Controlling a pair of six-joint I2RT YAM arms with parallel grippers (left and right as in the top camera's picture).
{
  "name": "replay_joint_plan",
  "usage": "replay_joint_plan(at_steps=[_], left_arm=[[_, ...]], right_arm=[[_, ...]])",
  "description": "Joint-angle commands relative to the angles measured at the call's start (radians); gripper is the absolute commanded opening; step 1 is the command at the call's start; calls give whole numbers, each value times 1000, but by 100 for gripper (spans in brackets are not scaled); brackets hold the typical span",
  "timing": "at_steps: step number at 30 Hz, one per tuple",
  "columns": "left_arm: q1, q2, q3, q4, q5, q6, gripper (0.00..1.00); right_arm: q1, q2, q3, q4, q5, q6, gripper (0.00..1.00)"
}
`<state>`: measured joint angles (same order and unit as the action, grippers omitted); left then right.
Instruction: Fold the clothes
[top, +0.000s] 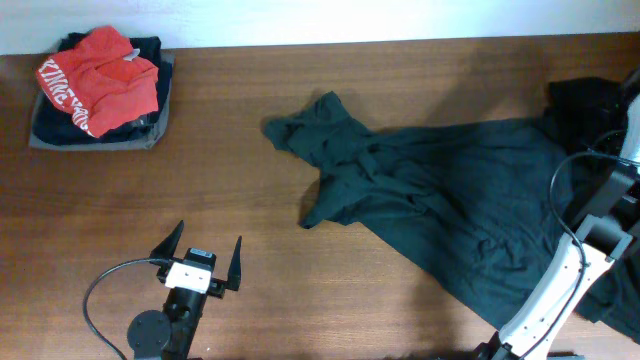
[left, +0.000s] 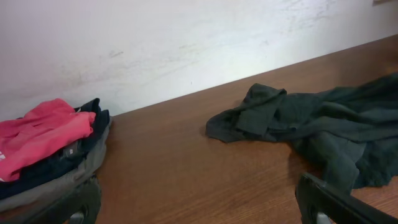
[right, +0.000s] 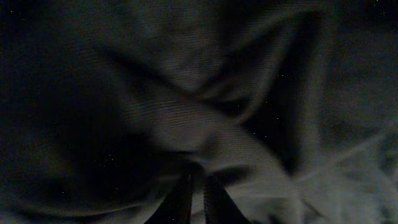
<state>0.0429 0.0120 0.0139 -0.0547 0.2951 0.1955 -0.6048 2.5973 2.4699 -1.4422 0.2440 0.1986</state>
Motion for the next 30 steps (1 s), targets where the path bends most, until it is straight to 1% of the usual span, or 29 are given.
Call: replay_joint_plan(at_steps=[1, 2, 4, 8, 12, 16, 17, 18, 22, 24, 26, 28, 29, 30], left_arm=[[6, -6, -5, -2, -3, 16, 99], [6, -6, -5, -2, -3, 16, 99], [6, -6, -5, -2, -3, 16, 99], [6, -6, -5, -2, -3, 16, 100], [6, -6, -5, -2, -3, 16, 99], [6, -6, -5, -2, -3, 16, 99], [6, -6, -5, -2, -3, 16, 99], [6, -6, -5, -2, -3, 16, 99], [6, -6, -5, -2, -3, 16, 99], [6, -6, -5, -2, -3, 16, 99], [6, -6, -5, -2, -3, 16, 99], [6, -6, -5, -2, -3, 16, 99], [6, -6, -5, -2, -3, 16, 99], [6, -6, -5, -2, -3, 16, 99]], right_arm=[[-38, -8, 20, -1, 68, 27, 11], [-44, -8, 23, -2, 68, 27, 11], [-53, -8, 29, -6, 60, 28, 5], [-58, -8, 48, -33, 16, 27, 4], [-56, -8, 105, -95, -116, 18, 16], [-56, -11, 205, -203, -182, 15, 22], [-56, -12, 230, -235, -190, 14, 22], [-56, -12, 250, -257, -212, -10, 22], [-56, -13, 242, -252, -411, -216, 23], [-55, -12, 222, -239, -457, -244, 22], [-50, -10, 194, -205, -481, -244, 18], [-42, -6, 159, -154, -476, -243, 18], [-39, -6, 142, -134, -476, -243, 36], [-37, -6, 108, -92, -461, -243, 80]])
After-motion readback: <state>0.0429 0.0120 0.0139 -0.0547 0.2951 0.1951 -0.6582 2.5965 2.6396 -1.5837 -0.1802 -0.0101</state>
